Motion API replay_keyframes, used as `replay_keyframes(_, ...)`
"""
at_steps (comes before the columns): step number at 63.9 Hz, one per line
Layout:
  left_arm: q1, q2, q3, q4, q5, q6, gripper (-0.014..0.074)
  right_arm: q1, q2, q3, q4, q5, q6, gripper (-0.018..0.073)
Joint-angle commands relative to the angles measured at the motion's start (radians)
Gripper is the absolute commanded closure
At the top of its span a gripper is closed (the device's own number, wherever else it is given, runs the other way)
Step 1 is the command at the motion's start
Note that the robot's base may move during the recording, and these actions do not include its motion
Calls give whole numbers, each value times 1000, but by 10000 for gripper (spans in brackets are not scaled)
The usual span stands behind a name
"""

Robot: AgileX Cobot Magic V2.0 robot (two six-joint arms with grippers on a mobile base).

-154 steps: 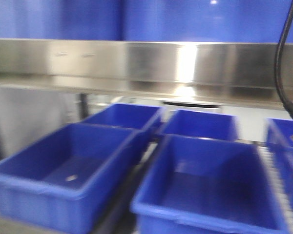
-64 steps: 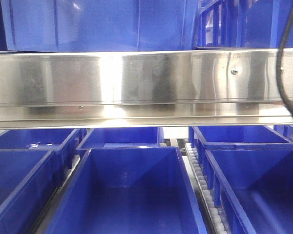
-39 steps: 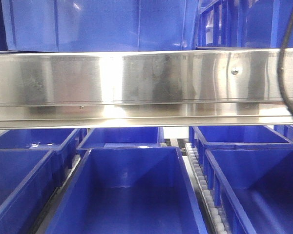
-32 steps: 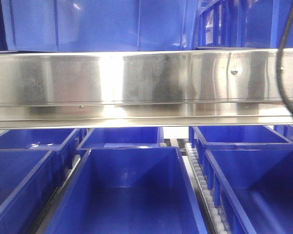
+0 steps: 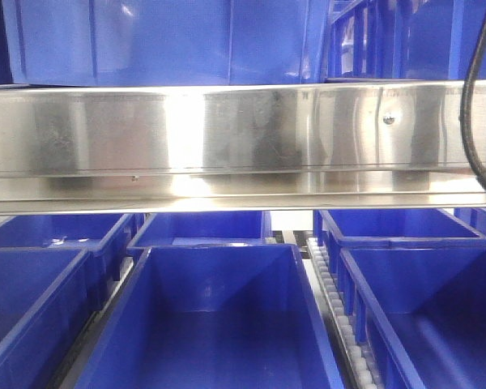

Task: Stack silver trays without gaps
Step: 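Hold the silver tray above the shelf with both grippers, then lower the silver tray onto the tray on the upper shelf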

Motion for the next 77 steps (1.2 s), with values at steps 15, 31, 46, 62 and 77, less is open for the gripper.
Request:
replay_keyframes(15,-7,36,-8,6,-98,21,614,16,38,15,116,79,-8,634)
replay_keyframes(31,63,138,-8,40,-91,19,614,16,120,20,116,119,-8,634)
replay_keyframes(46,92,223,-8,39,28,36,611,16,209,20,112,156,-8,634)
replay_keyframes(62,92,282,-8,35,39,56,612,3,254,20,103,156,-8,634)
replay_keyframes(77,92,285,-8,35,42,56,545,-35,271,20,121,147,-8,634)
